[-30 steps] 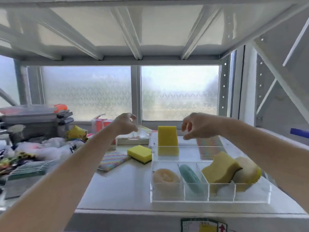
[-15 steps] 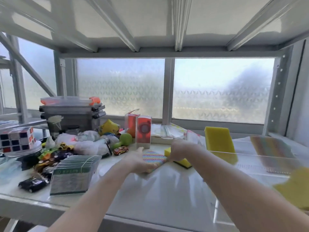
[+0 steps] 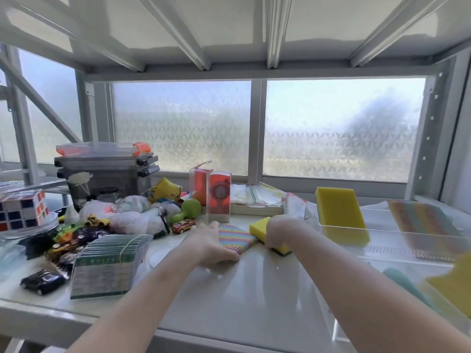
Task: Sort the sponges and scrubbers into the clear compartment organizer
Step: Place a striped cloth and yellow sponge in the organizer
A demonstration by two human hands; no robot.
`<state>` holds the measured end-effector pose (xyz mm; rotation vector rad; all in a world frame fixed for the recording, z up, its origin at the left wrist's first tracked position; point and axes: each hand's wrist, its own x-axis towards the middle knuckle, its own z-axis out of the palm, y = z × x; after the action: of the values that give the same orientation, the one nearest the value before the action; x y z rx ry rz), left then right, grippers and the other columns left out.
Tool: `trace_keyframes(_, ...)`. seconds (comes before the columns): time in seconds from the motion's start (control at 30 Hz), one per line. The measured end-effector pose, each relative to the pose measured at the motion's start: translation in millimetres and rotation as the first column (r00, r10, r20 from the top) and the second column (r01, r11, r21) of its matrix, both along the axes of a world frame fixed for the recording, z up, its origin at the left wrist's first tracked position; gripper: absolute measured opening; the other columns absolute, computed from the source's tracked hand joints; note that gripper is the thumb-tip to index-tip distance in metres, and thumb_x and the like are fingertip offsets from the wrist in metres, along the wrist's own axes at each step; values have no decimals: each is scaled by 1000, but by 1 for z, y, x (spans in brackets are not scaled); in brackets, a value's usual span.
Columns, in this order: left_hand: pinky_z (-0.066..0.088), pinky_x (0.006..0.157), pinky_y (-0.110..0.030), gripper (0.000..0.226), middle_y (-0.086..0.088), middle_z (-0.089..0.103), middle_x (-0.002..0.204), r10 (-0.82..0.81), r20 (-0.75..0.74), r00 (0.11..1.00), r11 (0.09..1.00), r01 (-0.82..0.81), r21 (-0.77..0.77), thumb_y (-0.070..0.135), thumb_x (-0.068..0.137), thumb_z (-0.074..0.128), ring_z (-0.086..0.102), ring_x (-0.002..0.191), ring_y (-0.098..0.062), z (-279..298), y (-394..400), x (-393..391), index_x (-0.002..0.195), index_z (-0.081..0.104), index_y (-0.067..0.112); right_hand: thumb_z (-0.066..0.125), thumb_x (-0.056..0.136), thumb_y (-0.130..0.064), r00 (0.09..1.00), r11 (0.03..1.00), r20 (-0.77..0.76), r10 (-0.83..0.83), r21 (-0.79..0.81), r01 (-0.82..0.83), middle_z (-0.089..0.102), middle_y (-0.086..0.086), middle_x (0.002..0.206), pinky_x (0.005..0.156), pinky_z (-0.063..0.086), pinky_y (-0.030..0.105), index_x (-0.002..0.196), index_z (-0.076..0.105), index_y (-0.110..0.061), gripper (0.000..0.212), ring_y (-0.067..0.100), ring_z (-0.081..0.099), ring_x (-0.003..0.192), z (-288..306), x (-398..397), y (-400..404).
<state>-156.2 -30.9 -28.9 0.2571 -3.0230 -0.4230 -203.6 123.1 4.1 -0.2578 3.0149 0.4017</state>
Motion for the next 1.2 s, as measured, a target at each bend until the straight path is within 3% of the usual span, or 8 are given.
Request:
trace_keyframes(0.17, 49, 83, -31, 88, -11, 43, 122, 70, -100, 993, 998, -69, 15, 50, 57, 72, 51, 107, -24, 20, -9, 15, 130, 36, 15, 47, 92, -48, 993, 980, -99, 70, -180, -87, 54, 11, 131, 94, 45, 35, 125, 55, -6, 54, 29, 52, 120, 16, 13, 3)
trace_keyframes(0.3, 54, 87, -36, 101, -10, 53, 115, 105, -177, 978, 989, -85, 121, 50, 48, 69, 56, 101, -23, 37, -14, 30, 135, 31, 15, 47, 88, -57, 983, 931, -166, 79, -339, -132, 49, 9, 135, 96, 40, 34, 128, 52, -7, 64, 29, 44, 127, 39, 30, 10)
trace_keyframes(0.4, 53, 88, -37, 92, -5, 58, 109, 84, -257, 963, 981, -36, 189, 51, 51, 71, 57, 97, -20, 49, -6, 42, 128, 37, 14, 48, 83, -65, 975, 896, -215, 53, -422, -141, 50, 13, 131, 95, 41, 34, 125, 54, -8, 71, 29, 44, 123, 57, 44, 22)
trace_keyframes(0.5, 52, 89, -39, 106, -5, 60, 110, 92, -317, 944, 974, -18, 227, 60, 45, 66, 58, 98, -21, 61, 11, 51, 134, 33, 13, 50, 85, -60, 964, 853, -263, 22, -498, -156, 52, 15, 126, 87, 40, 31, 119, 56, -4, 65, 28, 44, 122, 74, 56, 45)
trace_keyframes(0.67, 49, 90, -38, 96, -13, 52, 119, 90, -421, 902, 972, 12, 234, 54, 65, 70, 54, 106, -28, 78, 53, 57, 136, 27, 6, 50, 86, -60, 938, 822, -340, -66, -551, -142, 55, 16, 125, 75, 35, 29, 105, 56, -7, 57, 29, 53, 110, 96, 77, 102)
trace_keyframes(0.87, 50, 85, -36, 92, -12, 55, 115, 43, -453, 891, 954, 97, 282, 55, 63, 70, 55, 103, -27, 79, 93, 55, 132, 30, 8, 55, 82, -62, 908, 776, -345, -239, -629, -35, 51, 16, 130, 79, 41, 31, 130, 40, 5, 84, 31, 54, 116, 99, 83, 153)
trace_keyframes(1.0, 43, 88, -35, 98, -13, 51, 124, 37, -477, 878, 956, 109, 274, 56, 68, 70, 51, 114, -30, 80, 104, 54, 138, 24, 5, 62, 70, -70, 884, 709, -333, -327, -705, -4, 56, 17, 125, 79, 43, 34, 131, 34, 4, 100, 33, 57, 114, 94, 75, 161)
trace_keyframes(1.2, 48, 94, -44, 104, -14, 51, 122, 54, -471, 880, 947, 103, 303, 60, 59, 69, 52, 110, -31, 78, 90, 48, 138, 26, 7, 69, 65, -69, 881, 633, -303, -362, -774, -6, 59, 15, 124, 87, 48, 39, 135, 28, -1, 106, 34, 59, 113, 75, 53, 144)
